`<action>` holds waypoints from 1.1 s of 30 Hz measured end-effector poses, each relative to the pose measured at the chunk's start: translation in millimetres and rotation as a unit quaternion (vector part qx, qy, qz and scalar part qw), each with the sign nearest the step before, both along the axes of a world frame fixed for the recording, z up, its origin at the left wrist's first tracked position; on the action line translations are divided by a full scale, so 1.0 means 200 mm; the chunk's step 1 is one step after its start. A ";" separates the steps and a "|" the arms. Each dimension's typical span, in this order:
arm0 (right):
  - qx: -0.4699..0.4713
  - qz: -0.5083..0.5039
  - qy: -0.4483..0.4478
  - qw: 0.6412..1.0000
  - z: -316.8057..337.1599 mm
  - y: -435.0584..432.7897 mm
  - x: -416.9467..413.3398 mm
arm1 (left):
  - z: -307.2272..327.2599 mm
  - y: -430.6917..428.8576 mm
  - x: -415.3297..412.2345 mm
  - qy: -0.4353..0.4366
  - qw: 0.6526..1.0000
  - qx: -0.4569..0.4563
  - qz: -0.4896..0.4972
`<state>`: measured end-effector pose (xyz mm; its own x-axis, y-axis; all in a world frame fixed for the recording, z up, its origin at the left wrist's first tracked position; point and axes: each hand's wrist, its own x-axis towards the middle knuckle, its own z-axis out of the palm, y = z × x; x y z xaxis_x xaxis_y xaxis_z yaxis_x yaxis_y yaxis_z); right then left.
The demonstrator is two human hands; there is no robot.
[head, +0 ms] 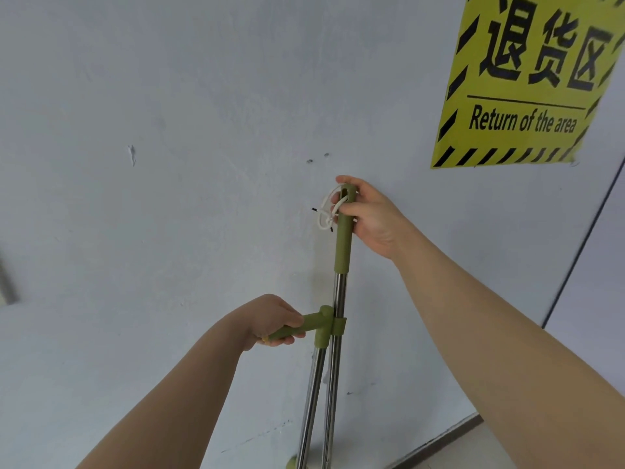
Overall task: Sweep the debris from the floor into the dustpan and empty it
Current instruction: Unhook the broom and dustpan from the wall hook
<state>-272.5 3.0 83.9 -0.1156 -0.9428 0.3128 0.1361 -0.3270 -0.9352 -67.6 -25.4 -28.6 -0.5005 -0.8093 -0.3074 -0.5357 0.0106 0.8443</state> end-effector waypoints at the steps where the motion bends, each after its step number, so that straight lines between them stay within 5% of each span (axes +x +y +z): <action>1: 0.000 0.005 -0.015 1.000 -0.02 0.02 -0.01 | -0.01 0.01 -0.01 -0.002 1.000 0.001 -0.002; 7: 0.045 -0.019 -0.045 0.998 -0.21 0.19 -0.11 | -0.17 0.09 -0.06 0.007 1.000 0.025 -0.013; 14: 0.206 -0.075 -0.063 0.974 -0.53 0.44 -0.18 | -0.36 0.14 -0.13 -0.011 0.998 0.041 -0.050; 23: 0.439 -0.189 -0.205 0.854 -0.75 0.65 0.00 | -0.57 0.18 -0.14 -0.101 0.976 0.035 -0.189; 33: 0.412 -0.351 -0.347 0.766 -0.95 0.83 0.38 | -0.89 0.24 -0.09 -0.196 0.897 -0.089 -0.387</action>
<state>-197.1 168.3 -107.0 -0.5531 -0.4161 -0.7218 0.7554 0.1150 -0.6451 -85.2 22.2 -206.6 -0.8148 -0.3206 -0.4831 -0.5654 0.6234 0.5400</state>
